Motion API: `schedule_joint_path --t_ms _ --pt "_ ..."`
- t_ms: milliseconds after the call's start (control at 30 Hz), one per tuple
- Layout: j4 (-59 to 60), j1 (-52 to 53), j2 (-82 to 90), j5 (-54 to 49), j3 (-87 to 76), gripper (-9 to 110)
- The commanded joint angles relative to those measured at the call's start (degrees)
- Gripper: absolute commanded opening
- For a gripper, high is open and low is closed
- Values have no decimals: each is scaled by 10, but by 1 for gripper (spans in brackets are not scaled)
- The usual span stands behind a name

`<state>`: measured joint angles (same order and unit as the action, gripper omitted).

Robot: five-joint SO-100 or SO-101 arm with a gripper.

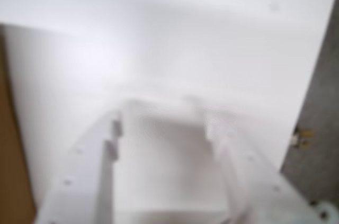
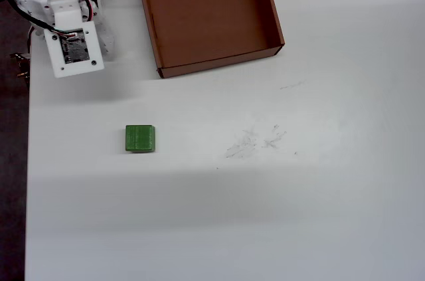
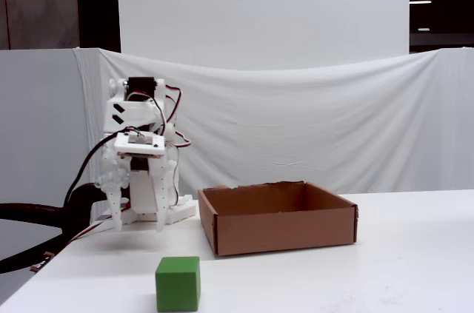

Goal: Grasp a green cube and put it in a box.

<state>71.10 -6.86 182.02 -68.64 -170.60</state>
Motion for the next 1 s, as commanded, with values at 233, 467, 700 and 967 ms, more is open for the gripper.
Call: schedule_joint_path --t_ms 233,467,700,967 --pt "3 18 4 37 3 28" --pt "-5 17 4 32 3 28" --pt "-6 11 4 33 4 27" --pt "-20 -4 -85 37 80 31"
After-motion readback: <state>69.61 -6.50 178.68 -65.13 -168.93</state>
